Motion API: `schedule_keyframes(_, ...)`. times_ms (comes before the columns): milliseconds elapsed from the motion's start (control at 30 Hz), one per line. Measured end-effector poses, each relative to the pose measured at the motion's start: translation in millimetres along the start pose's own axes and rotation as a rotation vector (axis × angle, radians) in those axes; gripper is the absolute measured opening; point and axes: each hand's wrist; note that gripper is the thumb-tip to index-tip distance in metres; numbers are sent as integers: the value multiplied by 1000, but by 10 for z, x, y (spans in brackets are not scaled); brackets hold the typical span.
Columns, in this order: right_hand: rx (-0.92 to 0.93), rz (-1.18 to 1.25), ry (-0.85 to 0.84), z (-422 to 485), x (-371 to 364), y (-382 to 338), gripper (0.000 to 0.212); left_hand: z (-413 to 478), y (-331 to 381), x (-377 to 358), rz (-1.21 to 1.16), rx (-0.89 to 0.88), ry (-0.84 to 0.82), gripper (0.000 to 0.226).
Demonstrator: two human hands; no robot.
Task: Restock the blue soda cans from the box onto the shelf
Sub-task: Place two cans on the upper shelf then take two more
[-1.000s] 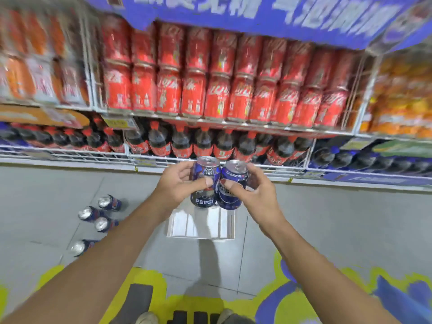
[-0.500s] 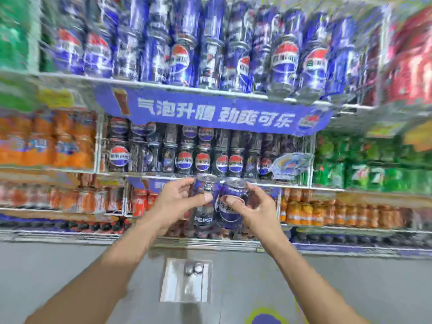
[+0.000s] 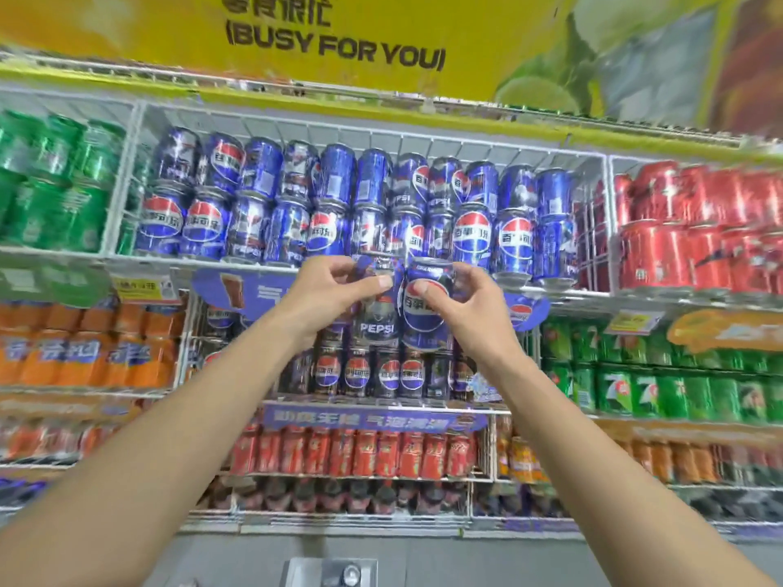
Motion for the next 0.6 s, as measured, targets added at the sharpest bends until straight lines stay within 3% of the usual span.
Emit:
schedule_keyframes(100,27,-57,40,259,-51,-218,73,291,127,136,9,-11,20,39)
schedule_keyframes(233,61,-189,116,594,-131,-465,75,673,304,283,1,-8,16,33)
schedule_keyframes(400,53,-312,209,936,-203,-624,77,1066,432,327,26,27,27,40)
schedule_keyframes(600,-30,-441,267,1170,-200,-534,53,1268,442,199,63,56,48,36)
Point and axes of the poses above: each hand's wrist, its own z-axis towards the middle knuckle, its own x-axis out of the back of the hand, y = z × x, and after that the axes turned 6 degrees about -y, right-handed
